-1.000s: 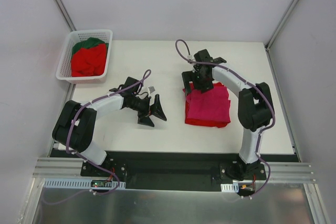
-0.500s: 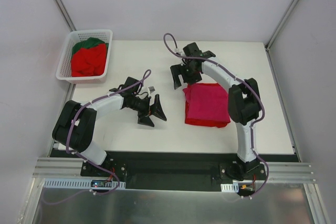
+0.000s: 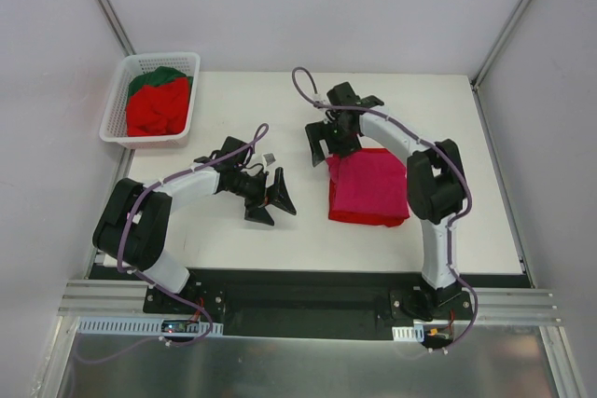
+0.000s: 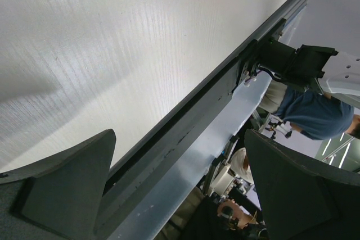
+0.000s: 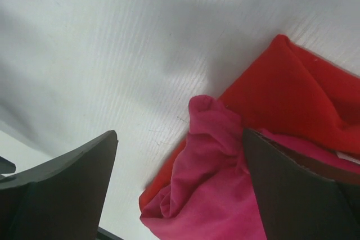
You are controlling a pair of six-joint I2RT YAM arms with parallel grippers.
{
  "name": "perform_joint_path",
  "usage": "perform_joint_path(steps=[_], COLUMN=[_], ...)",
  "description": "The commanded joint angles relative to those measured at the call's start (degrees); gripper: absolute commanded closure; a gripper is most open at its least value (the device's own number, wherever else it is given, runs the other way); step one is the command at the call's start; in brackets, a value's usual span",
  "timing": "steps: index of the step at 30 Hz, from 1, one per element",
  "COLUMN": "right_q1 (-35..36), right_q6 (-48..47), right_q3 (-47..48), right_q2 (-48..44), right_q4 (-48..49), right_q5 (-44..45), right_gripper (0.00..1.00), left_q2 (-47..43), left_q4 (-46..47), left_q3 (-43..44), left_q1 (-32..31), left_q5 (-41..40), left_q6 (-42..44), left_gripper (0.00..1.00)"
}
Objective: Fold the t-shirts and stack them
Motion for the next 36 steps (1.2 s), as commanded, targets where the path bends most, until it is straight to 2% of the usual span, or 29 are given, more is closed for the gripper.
perform_joint_path(steps=[1, 5, 11, 14, 24, 36], right_q1=[-0.36, -1.41, -5.01, -6.60, -6.43, -4.93], right_q6=[0.83, 1.19, 0.66, 0.75, 2.85, 4.09], right_q3=[0.60, 0.43, -1.41, -4.39, -8.71, 0.77], right_q2=[-9.69, -13.99, -16.20, -16.82, -10.32, -1.97], right_q4=[0.30, 0.30, -5.41, -4.54, 1.34, 1.62], right_q5=[-1.37, -2.78, 3.10, 2.07, -5.40, -12.36], right_gripper=[0.04, 0.04, 0.04, 0.04, 0.04, 0.04], left_q2=[-0.09, 0.44, 0.62, 0.97, 0.88, 0.27], left_q4=[-0.91, -0.91, -0.91, -0.91, -0.91, -0.91], left_q3=[0.55, 0.90, 0.99, 1.25, 1.25, 0.37], left_q1=[-0.53, -0.88, -1.32, -1.50, -1.58, -1.58], left_q5=[1.11, 1.11, 1.10, 1.19, 1.63, 1.11], left_q6=[1.09, 1.09, 1.18, 1.44, 1.53, 1.53], left_gripper=[0.01, 0.01, 0.01, 0.00, 0.01, 0.01])
